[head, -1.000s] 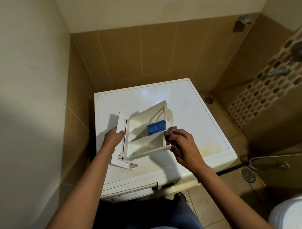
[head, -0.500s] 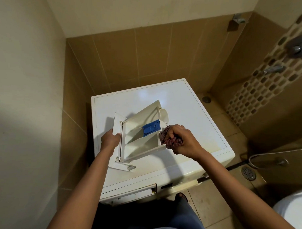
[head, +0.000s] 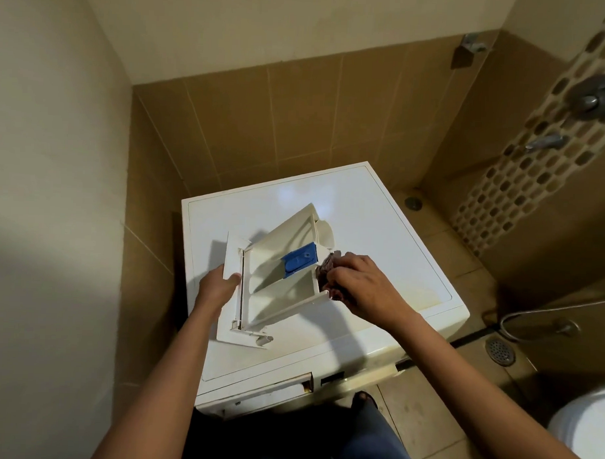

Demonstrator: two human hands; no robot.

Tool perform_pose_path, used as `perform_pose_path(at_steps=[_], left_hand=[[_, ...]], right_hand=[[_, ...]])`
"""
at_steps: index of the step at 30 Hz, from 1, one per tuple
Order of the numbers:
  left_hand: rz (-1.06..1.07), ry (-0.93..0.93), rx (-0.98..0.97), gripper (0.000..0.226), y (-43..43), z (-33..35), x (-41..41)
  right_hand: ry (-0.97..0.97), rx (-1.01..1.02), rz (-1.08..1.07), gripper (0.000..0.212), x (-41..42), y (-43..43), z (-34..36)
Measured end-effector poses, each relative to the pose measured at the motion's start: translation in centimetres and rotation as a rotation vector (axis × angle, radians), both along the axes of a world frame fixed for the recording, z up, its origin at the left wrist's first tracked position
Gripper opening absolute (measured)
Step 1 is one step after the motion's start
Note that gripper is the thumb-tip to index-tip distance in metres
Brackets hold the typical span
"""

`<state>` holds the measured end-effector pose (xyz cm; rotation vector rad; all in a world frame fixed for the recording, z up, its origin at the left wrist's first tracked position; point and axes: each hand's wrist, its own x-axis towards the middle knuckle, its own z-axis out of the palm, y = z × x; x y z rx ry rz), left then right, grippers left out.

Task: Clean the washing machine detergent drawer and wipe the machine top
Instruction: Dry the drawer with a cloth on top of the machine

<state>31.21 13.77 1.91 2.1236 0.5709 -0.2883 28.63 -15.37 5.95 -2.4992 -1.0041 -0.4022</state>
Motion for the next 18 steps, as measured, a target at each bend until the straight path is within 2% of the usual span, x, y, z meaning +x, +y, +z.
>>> perform_pose_path(at_steps=[2, 4, 5, 7, 9, 11, 13, 15, 18], left_hand=[[0.049, -0.026, -0.014, 0.033, -0.4, 0.0, -0.2], [0.082, -0.021, -0.024, 0.034, -0.3, -0.2, -0.4], [0.093, -0.011, -0.031, 0.034, -0.1, -0.4, -0.6], [0.107, 0.001, -0.043, 0.034, 0.3, -0.6, -0.8], [0.109, -0.002, -0.042, 0.033, 0.2, -0.7, -0.8], [0.104, -0.011, -0.036, 0.033, 0.0, -0.6, -0.6], [0.094, -0.015, -0.024, 0.033, -0.2, -0.6, -0.4], [0.087, -0.02, -0.008, 0.033, -0.4, -0.5, -0.3], [0.071, -0.028, 0.013, 0.033, -0.7, -0.2, -0.3]], right_hand=[[0.273, 0.184, -0.032, 0.031, 0.1, -0.4, 1.5], [0.619, 0.476, -0.143, 0.039, 0.6, -1.9, 2.8], [0.706, 0.645, -0.23, 0.037, 1.0, -2.8, 3.0], [0.628, 0.908, -0.475, 0.032, 2.3, -4.3, 3.2], [0.504, 1.016, -0.76, 0.028, 4.3, -5.4, 3.2], [0.518, 1.107, -0.897, 0.026, 6.4, -5.2, 3.1], [0.609, 1.158, -0.875, 0.027, 7.9, -3.8, 3.2], [0.732, 1.09, -0.77, 0.026, 8.6, -1.5, 3.2], [1.13, 0.894, -0.427, 0.025, 8.5, 1.8, 3.4]])
